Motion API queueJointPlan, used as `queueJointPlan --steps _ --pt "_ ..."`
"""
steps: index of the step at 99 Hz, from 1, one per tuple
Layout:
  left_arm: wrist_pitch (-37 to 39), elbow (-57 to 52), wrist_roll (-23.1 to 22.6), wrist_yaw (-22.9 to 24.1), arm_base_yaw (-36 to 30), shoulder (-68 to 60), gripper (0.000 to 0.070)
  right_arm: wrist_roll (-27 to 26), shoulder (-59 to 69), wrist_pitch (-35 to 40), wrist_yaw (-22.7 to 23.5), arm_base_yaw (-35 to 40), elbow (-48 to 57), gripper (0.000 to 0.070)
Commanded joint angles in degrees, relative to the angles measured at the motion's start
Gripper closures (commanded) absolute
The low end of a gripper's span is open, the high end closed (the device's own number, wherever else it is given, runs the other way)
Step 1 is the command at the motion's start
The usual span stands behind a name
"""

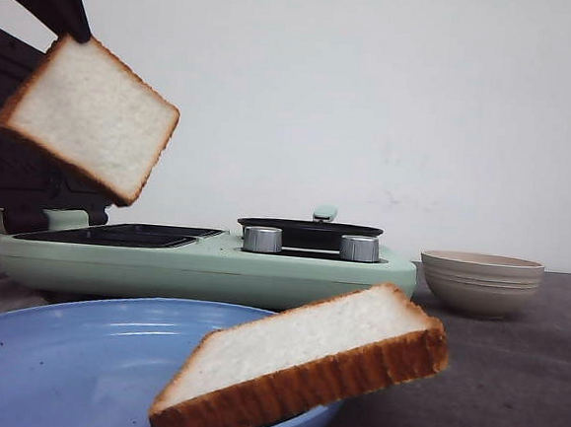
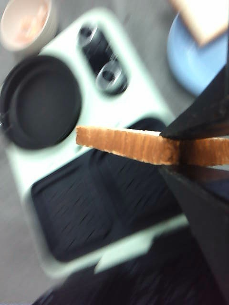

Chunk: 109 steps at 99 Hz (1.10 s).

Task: Make breakfast with bread and shrimp
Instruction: 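Lift the bread slice with the left gripper toward the sandwich press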

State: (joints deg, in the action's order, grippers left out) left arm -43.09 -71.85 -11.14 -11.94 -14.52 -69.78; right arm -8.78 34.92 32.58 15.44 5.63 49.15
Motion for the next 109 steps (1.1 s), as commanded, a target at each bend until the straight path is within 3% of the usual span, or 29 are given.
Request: queueJointPlan --steps 1,21,39,82,99,101,109 --pt "2.58 -1.49 -3.65 1.55 -0.37 -0.37 0.0696 0.63 0.22 -0.33 0.15 0.24 1.14 0.0329" --pt "9.68 -1.49 -10.38 7.1 -0.92 -1.62 0.0696 0.66 0.22 -0.33 0.13 0.24 1.14 0.0329" --pt "15.34 -1.49 -15.15 8.66 -0.96 -4.42 0.0696 0.68 0.22 -0.33 -0.04 0.24 1.14 0.0329" --pt "28.92 -1.51 -23.28 15.17 -3.21 -14.84 0.0696 2.08 0.22 -0.31 -0.48 0.24 1.14 0.0329" --pt "33.79 -1.53 -29.14 19.47 -5.14 -19.08 0.0696 2.14 0.22 -0.31 -0.48 0.24 1.14 0.0329" --pt "37.0 -1.6 -32.57 22.73 -6.43 -21.44 0.0696 2.16 0.22 -0.31 -0.48 0.24 1.14 0.0329" --pt "38.51 -1.6 -34.12 24.7 -7.15 -22.73 0.0696 2.21 0.22 -0.31 -0.5 0.24 1.14 0.0329"
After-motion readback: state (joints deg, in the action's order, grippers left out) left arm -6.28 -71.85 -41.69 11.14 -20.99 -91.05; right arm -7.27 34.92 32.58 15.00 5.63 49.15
